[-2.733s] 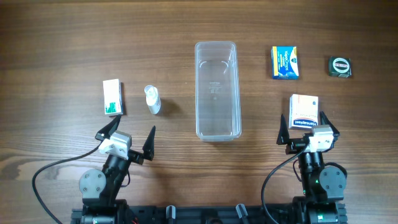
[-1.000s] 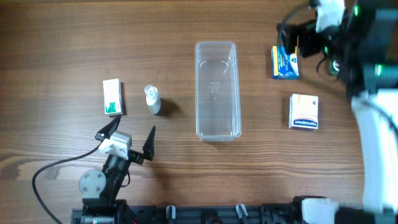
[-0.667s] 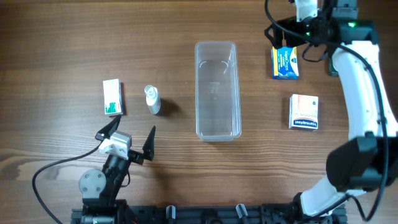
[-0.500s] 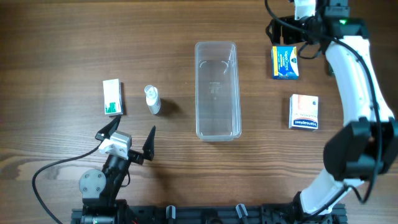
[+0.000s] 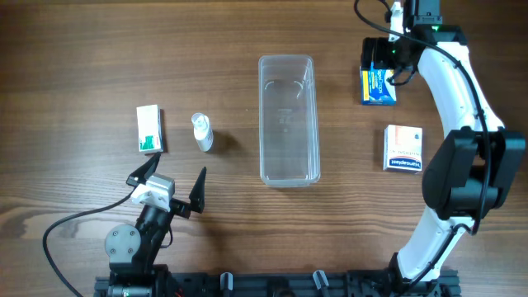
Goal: Pack container
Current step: 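Move the right gripper forward over the blue VapoDrops pack, then grasp the blue VapoDrops pack with the right gripper and lift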
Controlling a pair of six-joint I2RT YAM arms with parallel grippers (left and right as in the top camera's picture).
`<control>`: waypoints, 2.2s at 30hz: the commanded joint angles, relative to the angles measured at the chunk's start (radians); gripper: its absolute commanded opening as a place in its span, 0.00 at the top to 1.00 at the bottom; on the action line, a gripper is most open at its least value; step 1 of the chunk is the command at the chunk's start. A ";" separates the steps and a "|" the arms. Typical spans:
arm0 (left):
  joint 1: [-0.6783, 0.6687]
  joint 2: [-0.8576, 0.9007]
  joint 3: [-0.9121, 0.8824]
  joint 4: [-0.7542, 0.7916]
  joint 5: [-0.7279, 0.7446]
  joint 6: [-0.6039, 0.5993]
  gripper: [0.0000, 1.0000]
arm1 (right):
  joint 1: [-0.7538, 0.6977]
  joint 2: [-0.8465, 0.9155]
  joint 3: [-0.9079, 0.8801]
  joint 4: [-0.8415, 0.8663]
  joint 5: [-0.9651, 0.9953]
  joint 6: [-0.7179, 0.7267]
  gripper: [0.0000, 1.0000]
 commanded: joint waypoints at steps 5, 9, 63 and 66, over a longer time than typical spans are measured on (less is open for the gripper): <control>0.008 -0.007 -0.005 -0.001 0.012 0.012 0.00 | -0.001 0.059 0.019 -0.027 0.039 -0.003 0.00; 0.008 -0.007 -0.005 -0.001 0.012 0.012 0.00 | -0.013 0.074 0.019 -0.030 0.041 -0.005 0.01; 0.008 -0.003 -0.005 -0.001 0.012 0.012 0.00 | -0.018 0.226 0.016 -0.007 0.063 -0.037 0.20; 0.008 -0.003 -0.005 -0.001 0.012 0.012 0.00 | -0.018 0.193 0.016 -0.023 0.045 -0.019 0.20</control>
